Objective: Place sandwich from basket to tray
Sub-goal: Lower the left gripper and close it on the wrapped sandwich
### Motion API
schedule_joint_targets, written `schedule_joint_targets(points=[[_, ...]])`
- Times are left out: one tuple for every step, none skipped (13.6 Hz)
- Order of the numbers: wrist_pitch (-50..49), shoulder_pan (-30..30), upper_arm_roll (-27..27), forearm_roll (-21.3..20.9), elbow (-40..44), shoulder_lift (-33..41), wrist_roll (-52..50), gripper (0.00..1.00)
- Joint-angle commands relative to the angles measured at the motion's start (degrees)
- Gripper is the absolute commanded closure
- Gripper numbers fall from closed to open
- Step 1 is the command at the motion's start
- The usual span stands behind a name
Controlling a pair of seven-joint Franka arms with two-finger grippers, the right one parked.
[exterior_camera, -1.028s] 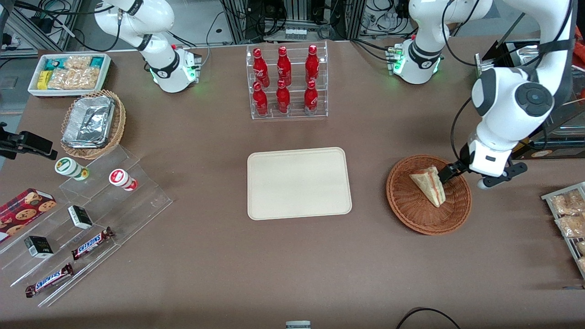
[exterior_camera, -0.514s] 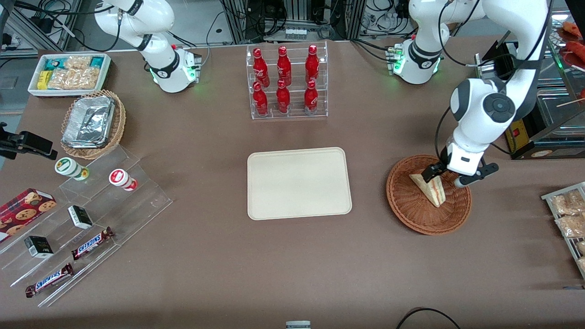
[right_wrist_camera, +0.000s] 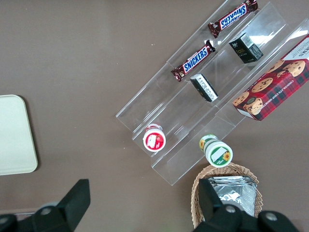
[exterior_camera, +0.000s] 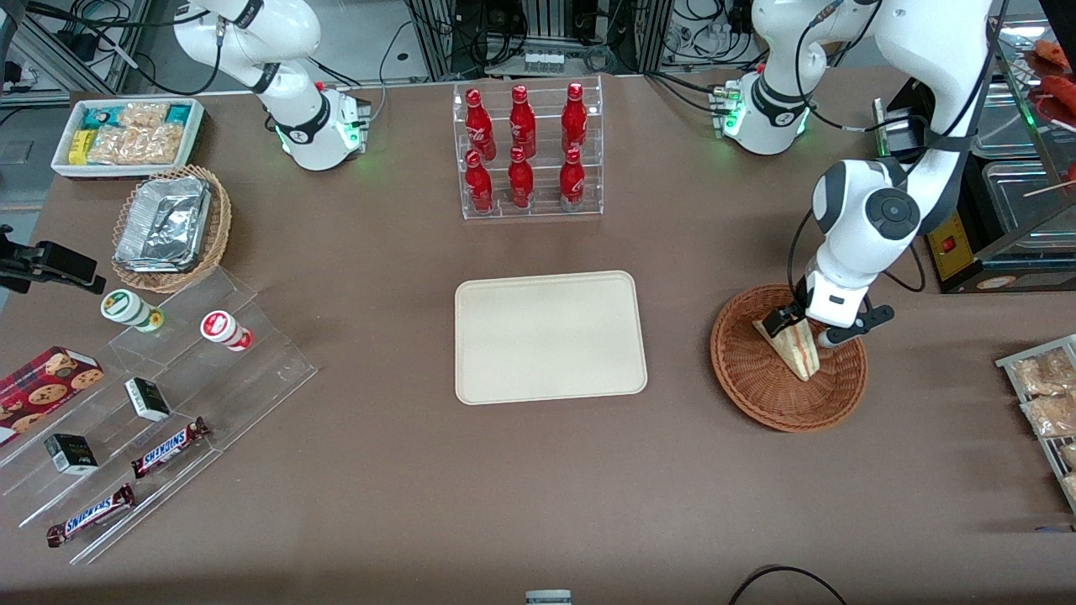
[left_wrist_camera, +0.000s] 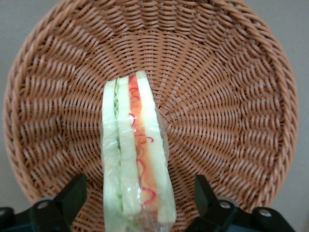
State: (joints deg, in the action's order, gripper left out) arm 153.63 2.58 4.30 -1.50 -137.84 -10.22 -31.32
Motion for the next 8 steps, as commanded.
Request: schedule_joint_targets(points=[[2.2,-0.1,0.0,-1.0,0.5,-1.7,-1.4,0.55],[2.2,-0.2,0.0,-1.0,0.6,-1.6,-1.3,0.84],[2.1,-0.1,-0.1,-1.0,0.9,-1.4,-0.8,1.00],[1.9,-0.1,-0.1,-1.0,1.2,-0.8,-0.7,1.00],[1.5,0.0,-0.2,-1.0,1.3,0.5,-0.7,1.00],[0.0,0.1,-0.1,-1.1,1.8,2.1,-0.5,1.00],[-4.2,0.2,-0.1,-1.1,3.2,4.0,-0.4,1.00],[-10.4,0.5,0.0,-1.7,6.1,5.7,-0.3,1.00]])
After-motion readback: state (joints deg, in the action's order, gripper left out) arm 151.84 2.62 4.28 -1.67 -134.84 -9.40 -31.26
